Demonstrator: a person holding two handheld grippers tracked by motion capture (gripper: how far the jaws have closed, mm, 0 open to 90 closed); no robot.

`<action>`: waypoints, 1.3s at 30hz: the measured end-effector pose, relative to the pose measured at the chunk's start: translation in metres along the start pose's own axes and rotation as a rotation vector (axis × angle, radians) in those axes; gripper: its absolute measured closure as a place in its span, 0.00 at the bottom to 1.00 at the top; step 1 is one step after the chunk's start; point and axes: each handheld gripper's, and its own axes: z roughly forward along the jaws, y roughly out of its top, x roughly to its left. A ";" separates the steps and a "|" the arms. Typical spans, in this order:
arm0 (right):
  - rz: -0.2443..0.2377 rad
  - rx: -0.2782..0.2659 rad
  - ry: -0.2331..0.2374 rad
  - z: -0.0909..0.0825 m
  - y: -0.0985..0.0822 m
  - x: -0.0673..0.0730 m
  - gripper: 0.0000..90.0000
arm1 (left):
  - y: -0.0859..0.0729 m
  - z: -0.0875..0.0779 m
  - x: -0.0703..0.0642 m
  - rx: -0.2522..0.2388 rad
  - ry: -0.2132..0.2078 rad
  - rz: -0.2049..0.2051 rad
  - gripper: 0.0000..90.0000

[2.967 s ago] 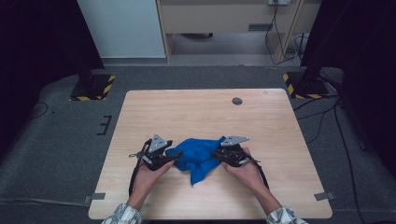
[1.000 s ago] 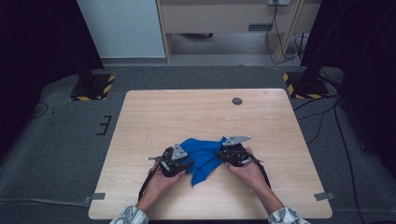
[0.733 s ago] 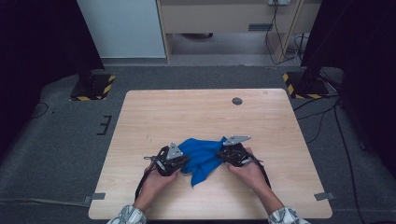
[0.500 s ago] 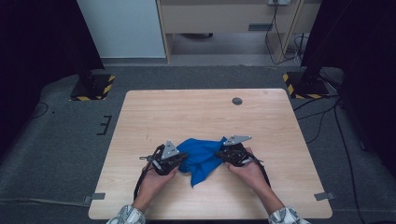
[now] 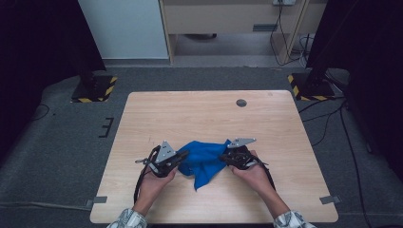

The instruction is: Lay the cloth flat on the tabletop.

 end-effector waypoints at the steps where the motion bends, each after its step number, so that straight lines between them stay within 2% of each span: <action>1: 0.009 -0.004 0.005 0.000 0.001 0.000 0.85 | 0.000 0.000 0.000 0.000 0.000 0.000 0.96; 2: 0.011 -0.004 0.007 -0.001 0.001 0.000 0.78 | 0.003 -0.004 0.003 -0.030 0.024 -0.012 0.96; 5: 0.011 0.005 -0.001 -0.003 -0.001 -0.002 0.62 | 0.005 -0.012 0.010 -0.070 0.073 -0.046 0.96; 9: 0.008 -0.002 -0.013 -0.008 -0.003 -0.005 0.53 | 0.003 -0.016 0.019 -0.081 0.120 -0.075 0.96; 10: 0.011 -0.006 -0.016 -0.009 -0.003 -0.006 0.52 | 0.001 -0.018 0.025 -0.077 0.142 -0.092 0.96; 12: -0.001 -0.019 -0.037 -0.013 -0.002 -0.008 0.52 | -0.002 -0.019 0.032 -0.070 0.153 -0.111 0.96; 16: 0.021 -0.059 -0.065 -0.026 0.000 -0.017 0.55 | -0.008 -0.022 0.042 -0.060 0.177 -0.138 0.96; 22: 0.045 -0.069 -0.098 -0.035 -0.005 -0.032 0.60 | -0.011 -0.022 0.047 -0.049 0.189 -0.151 0.96; 26: 0.073 -0.071 -0.128 -0.033 -0.006 -0.037 0.63 | -0.011 -0.020 0.045 -0.043 0.187 -0.146 0.96; 28: 0.083 -0.069 -0.150 -0.027 -0.007 -0.040 0.61 | -0.011 -0.020 0.045 -0.043 0.190 -0.143 0.96; 31: 0.111 -0.069 -0.149 -0.020 -0.007 -0.041 0.59 | -0.011 -0.020 0.045 -0.040 0.194 -0.142 0.96; 35: 0.055 -0.015 -0.161 -0.008 -0.009 -0.035 0.89 | -0.013 -0.021 0.048 -0.034 0.204 -0.148 0.96; 37: 0.044 0.034 -0.169 -0.006 -0.009 -0.030 0.95 | -0.014 -0.021 0.049 -0.027 0.208 -0.145 0.96; 39: 0.027 0.059 -0.161 -0.007 -0.011 -0.026 0.97 | -0.014 -0.022 0.049 -0.023 0.212 -0.143 0.96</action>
